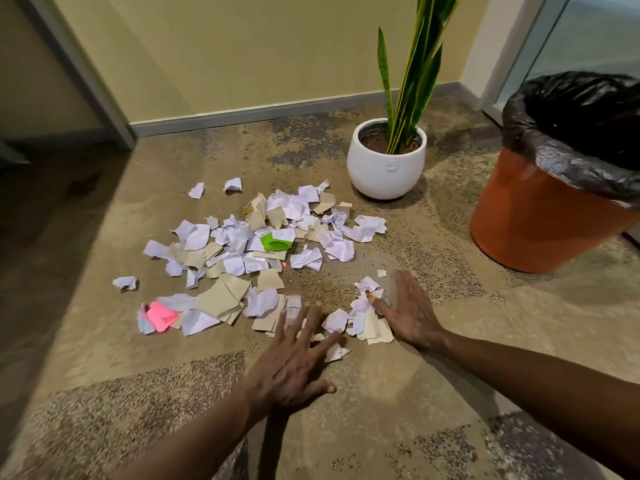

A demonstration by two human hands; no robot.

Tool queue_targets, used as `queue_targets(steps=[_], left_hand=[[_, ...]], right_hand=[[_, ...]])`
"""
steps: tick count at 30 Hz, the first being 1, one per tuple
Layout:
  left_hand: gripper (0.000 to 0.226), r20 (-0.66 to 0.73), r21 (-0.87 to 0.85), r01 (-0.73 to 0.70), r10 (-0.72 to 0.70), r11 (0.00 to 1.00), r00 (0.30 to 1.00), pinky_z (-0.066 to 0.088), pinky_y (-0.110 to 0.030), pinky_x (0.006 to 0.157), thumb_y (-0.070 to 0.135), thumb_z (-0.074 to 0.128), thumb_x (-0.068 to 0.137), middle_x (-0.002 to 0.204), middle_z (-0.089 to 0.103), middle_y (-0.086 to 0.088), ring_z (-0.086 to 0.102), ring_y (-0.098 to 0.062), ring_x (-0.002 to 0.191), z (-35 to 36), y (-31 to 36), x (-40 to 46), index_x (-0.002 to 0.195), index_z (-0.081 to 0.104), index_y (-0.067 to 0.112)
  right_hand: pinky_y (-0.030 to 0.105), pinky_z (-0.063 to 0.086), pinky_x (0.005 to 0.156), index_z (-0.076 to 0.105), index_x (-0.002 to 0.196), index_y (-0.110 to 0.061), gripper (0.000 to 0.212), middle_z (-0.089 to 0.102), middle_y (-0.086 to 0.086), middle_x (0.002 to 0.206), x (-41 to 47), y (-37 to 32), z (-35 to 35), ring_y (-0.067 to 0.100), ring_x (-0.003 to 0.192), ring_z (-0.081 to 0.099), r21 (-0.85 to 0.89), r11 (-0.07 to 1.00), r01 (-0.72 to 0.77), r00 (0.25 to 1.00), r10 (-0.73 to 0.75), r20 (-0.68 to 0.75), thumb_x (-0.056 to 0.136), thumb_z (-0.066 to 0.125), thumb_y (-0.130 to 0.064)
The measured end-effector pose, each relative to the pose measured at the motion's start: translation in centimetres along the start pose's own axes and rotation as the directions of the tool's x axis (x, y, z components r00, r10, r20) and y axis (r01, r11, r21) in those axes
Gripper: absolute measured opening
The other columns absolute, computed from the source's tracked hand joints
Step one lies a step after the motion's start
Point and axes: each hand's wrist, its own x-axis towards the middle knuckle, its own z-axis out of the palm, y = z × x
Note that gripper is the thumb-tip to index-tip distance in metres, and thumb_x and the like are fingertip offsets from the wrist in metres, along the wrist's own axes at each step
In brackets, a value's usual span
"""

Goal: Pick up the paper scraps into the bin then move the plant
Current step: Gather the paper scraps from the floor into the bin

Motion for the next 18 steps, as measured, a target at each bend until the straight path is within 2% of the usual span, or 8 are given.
queue_targets(steps=[3,6,8,10,13,15,18], left_hand=[[0.072,0.022,0.044,-0.045,0.044,0.998,0.999,-0.005,-0.062,0.115,0.076,0.018,0.093,0.164,-0.002,-0.015,-0.006,-0.040,0.150,0.7,1.0,1.7,0.154,0.018,0.038],[0.062,0.013,0.082,0.089,-0.090,0.993,0.996,-0.018,-0.063,0.113,0.063,0.013,0.099,0.162,-0.019,-0.014,-0.019,-0.037,0.149,0.3,-0.5,3.0,0.155,0.005,0.040],[0.060,-0.005,0.081,0.167,-0.167,0.983,0.986,-0.021,-0.060,0.113,0.056,0.014,0.100,0.161,-0.022,-0.017,-0.019,-0.038,0.148,-0.1,-2.2,3.2,0.156,-0.001,0.039],[0.060,-0.040,0.082,0.200,-0.198,0.976,0.979,-0.013,-0.060,0.115,0.053,0.014,0.102,0.163,-0.015,-0.017,-0.013,-0.038,0.150,-0.7,-3.8,2.8,0.157,0.003,0.034],[0.063,-0.098,0.025,0.314,-0.310,0.949,0.946,-0.011,-0.057,0.117,0.058,0.013,0.101,0.165,-0.011,-0.009,-0.014,-0.030,0.151,-0.9,-5.7,1.6,0.157,0.010,0.029],[0.064,-0.108,-0.022,0.389,-0.389,0.921,0.915,-0.010,-0.055,0.119,0.058,0.015,0.101,0.165,-0.011,-0.007,-0.016,-0.027,0.151,-0.7,-6.8,0.4,0.157,0.012,0.026],[0.066,-0.121,-0.100,0.459,-0.469,0.883,0.875,-0.002,-0.056,0.119,0.058,0.022,0.100,0.166,-0.009,-0.004,-0.014,-0.026,0.151,-0.4,-8.7,-1.4,0.157,0.013,0.027]], right_hand=[[0.046,0.007,0.124,-0.002,0.159,-0.028,0.102,-0.004,0.002,0.167,0.5,-1.9,-0.5,0.023,0.154,0.001,0.050,0.978,0.203,0.962,-0.208,0.178,0.081,0.031,-0.085],[0.052,0.004,0.124,-0.010,0.157,-0.035,0.105,-0.016,0.000,0.166,-0.3,-3.1,-0.2,0.019,0.153,-0.011,-0.117,0.882,0.456,0.883,-0.433,0.183,0.077,0.035,-0.088],[0.054,-0.001,0.123,-0.008,0.158,-0.035,0.101,-0.019,0.004,0.165,-1.3,-3.0,0.3,0.021,0.153,-0.014,-0.281,0.719,0.635,0.771,-0.611,0.180,0.081,0.034,-0.085],[0.054,-0.006,0.122,0.002,0.159,-0.035,0.090,-0.017,0.007,0.166,-2.1,-2.5,1.1,0.022,0.154,-0.011,-0.376,0.508,0.775,0.614,-0.746,0.259,0.086,0.035,-0.077],[0.056,-0.005,0.120,0.013,0.157,-0.041,0.072,-0.011,0.008,0.167,-2.4,-2.6,2.3,0.023,0.154,-0.008,-0.362,0.314,0.878,0.453,-0.789,0.414,0.093,0.034,-0.067],[0.060,-0.005,0.120,0.015,0.157,-0.039,0.066,-0.008,0.007,0.167,-1.8,-3.3,2.5,0.024,0.154,-0.009,-0.382,0.278,0.881,0.442,-0.770,0.459,0.098,0.022,-0.067],[0.059,-0.003,0.121,0.015,0.157,-0.034,0.069,-0.006,0.010,0.166,0.2,-4.6,1.3,0.026,0.154,-0.009,-0.496,0.376,0.783,0.587,-0.710,0.389,0.098,0.012,-0.069]])
